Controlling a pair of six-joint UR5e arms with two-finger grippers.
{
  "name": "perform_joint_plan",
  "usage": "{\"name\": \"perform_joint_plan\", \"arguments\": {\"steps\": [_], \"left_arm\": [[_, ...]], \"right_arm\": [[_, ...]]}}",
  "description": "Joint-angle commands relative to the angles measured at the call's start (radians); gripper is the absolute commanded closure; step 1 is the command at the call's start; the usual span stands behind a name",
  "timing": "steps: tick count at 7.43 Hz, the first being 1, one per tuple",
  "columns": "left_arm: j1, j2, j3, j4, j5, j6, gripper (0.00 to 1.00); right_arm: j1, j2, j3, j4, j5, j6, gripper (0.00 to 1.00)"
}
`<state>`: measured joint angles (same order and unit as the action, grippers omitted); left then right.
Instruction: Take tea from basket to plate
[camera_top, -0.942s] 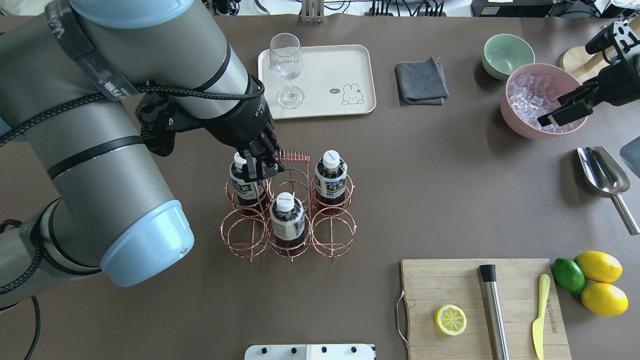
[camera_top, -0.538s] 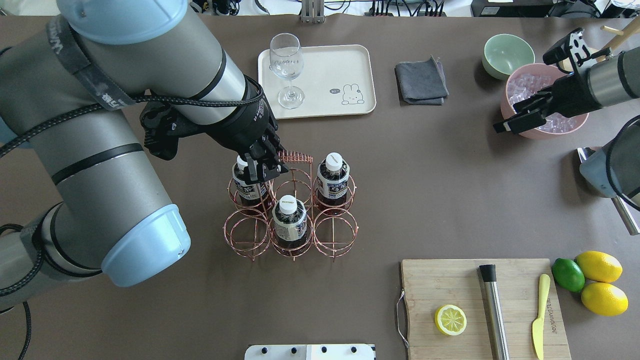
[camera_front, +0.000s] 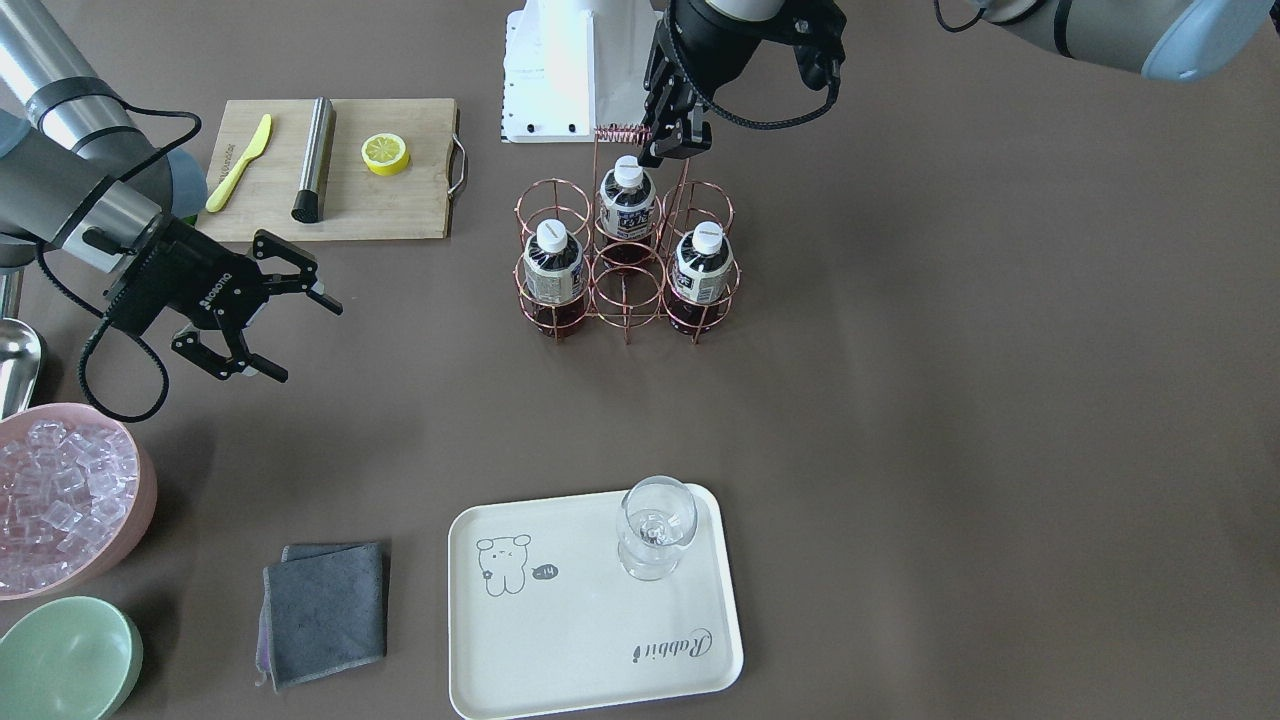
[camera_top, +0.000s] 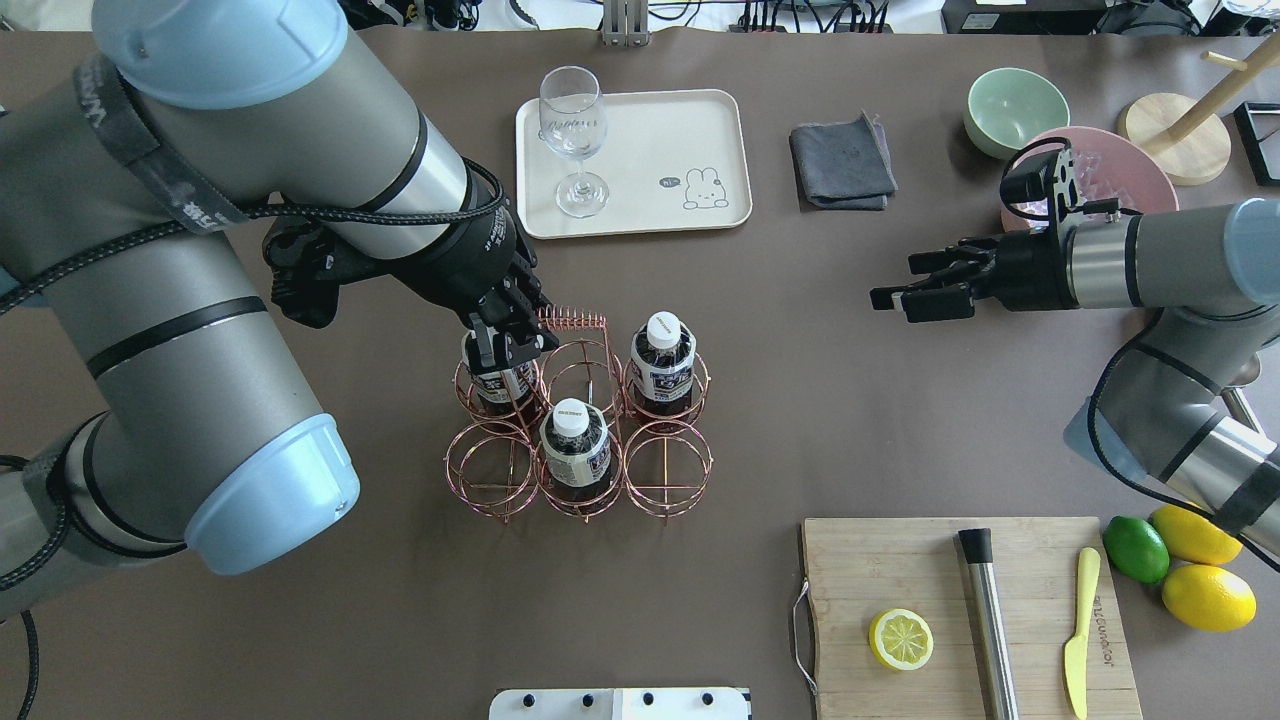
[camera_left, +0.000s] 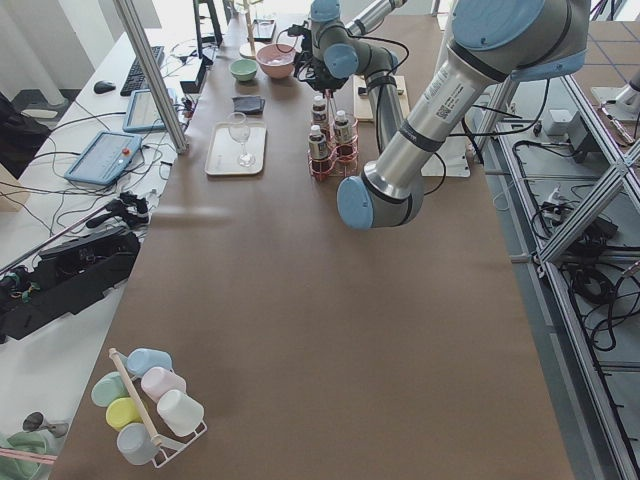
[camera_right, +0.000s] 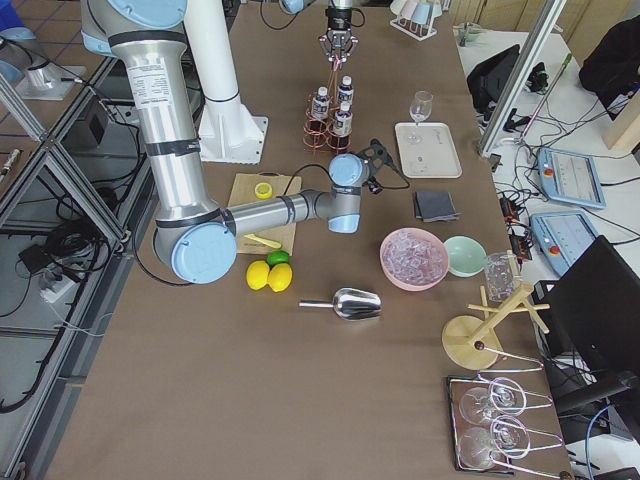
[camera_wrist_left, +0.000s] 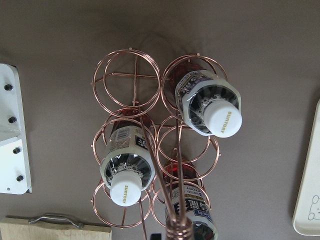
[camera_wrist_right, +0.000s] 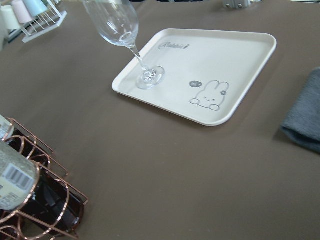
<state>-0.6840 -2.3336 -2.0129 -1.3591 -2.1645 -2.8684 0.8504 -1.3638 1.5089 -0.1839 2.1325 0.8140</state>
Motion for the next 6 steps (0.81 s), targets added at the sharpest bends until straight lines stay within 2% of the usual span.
{"name": "perform_joint_plan", "arguments": {"steps": [1,2,6], "left_arm": [[-0.018,0.007,-0.003,-0.001,-0.006,0.0,1.0],[-0.025,0.005,-0.004,0.0,-0.009,-0.002,1.0],[-0.046,0.004,-0.004,0.006,-0.014,-0.002,1.0]], "right_arm": [[-0.069,0.023,0.014,0.215,-0.074,0.039,0.01],[-0.08,0.022,0.057,0.248,-0.081,0.039,0.01],[-0.154,0.026,0.177,0.235,-0.082,-0.079,0.06]]}}
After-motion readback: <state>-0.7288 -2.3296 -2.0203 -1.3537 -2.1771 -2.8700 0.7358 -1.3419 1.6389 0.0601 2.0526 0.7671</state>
